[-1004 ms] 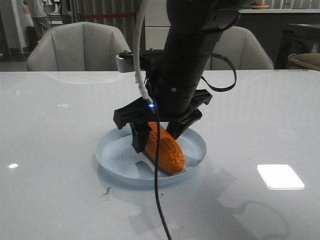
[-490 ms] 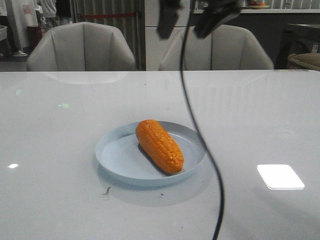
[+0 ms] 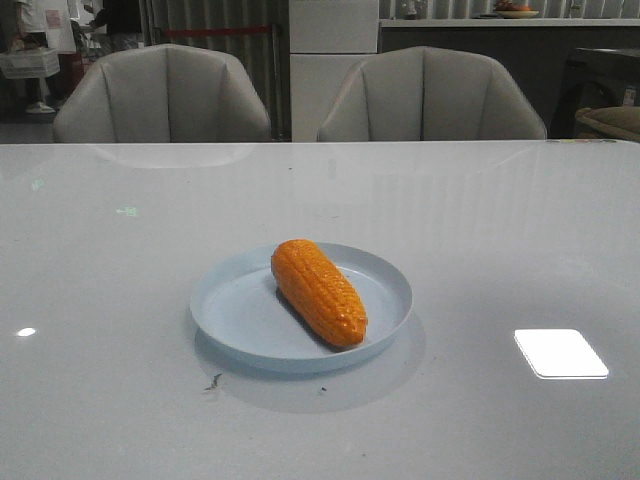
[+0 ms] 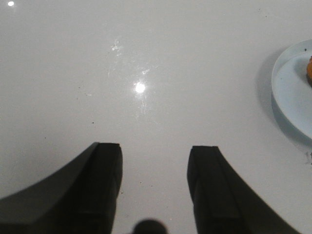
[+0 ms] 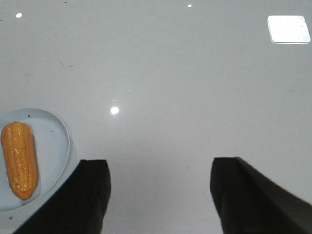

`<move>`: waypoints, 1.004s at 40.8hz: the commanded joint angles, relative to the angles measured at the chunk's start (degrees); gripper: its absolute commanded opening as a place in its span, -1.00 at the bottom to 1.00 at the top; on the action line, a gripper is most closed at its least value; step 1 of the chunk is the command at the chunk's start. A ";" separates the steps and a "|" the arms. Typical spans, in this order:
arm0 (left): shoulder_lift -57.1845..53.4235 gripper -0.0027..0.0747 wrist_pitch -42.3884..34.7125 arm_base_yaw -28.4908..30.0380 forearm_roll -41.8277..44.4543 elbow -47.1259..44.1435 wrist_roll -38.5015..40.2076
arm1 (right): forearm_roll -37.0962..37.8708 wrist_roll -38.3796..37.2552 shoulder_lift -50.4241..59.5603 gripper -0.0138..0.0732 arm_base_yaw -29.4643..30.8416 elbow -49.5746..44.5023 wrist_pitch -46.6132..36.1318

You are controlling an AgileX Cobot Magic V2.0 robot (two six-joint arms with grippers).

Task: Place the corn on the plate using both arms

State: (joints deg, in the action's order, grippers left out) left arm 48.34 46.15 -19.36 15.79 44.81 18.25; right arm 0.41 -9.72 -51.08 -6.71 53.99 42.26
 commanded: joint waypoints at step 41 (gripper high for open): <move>-0.42 -0.70 -3.90 0.04 0.39 1.56 0.71 | 0.37 -0.05 7.31 0.57 1.02 -4.17 2.91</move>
State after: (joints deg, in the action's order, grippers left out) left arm 48.34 46.13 -19.36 15.77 44.81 18.25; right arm 0.41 -9.72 -44.13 -6.03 48.26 48.50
